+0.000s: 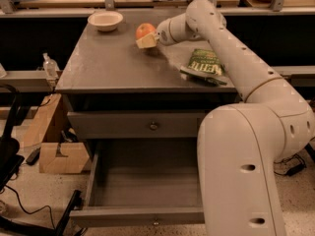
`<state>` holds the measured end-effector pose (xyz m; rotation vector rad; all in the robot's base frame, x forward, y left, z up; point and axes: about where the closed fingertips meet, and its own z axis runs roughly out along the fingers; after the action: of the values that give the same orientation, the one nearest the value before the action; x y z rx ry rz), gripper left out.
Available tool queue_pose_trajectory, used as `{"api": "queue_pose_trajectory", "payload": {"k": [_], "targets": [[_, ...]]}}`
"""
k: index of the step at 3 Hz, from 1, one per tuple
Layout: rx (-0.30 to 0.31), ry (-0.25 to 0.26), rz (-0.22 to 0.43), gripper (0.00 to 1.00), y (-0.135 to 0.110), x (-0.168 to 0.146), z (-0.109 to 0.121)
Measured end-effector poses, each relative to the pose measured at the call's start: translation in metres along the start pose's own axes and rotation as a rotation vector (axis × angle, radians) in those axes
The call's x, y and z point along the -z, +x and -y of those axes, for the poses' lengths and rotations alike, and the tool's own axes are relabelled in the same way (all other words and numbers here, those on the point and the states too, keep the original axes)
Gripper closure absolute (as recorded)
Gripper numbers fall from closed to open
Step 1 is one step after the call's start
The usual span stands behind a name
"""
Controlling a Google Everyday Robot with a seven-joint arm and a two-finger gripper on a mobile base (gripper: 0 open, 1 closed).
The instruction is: Place orange into middle drawer
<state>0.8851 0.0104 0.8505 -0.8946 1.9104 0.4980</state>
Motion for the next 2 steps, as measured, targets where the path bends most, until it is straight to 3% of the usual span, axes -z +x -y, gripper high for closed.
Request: {"api": "queue_pose_trajectory", "payload": {"k": [1, 2], "targets": [[0.036, 0.009, 0.065, 1.00, -0.024, 0.037, -0.003], [0.083, 0.018, 0.114, 1.00, -0.046, 0.097, -0.030]]}}
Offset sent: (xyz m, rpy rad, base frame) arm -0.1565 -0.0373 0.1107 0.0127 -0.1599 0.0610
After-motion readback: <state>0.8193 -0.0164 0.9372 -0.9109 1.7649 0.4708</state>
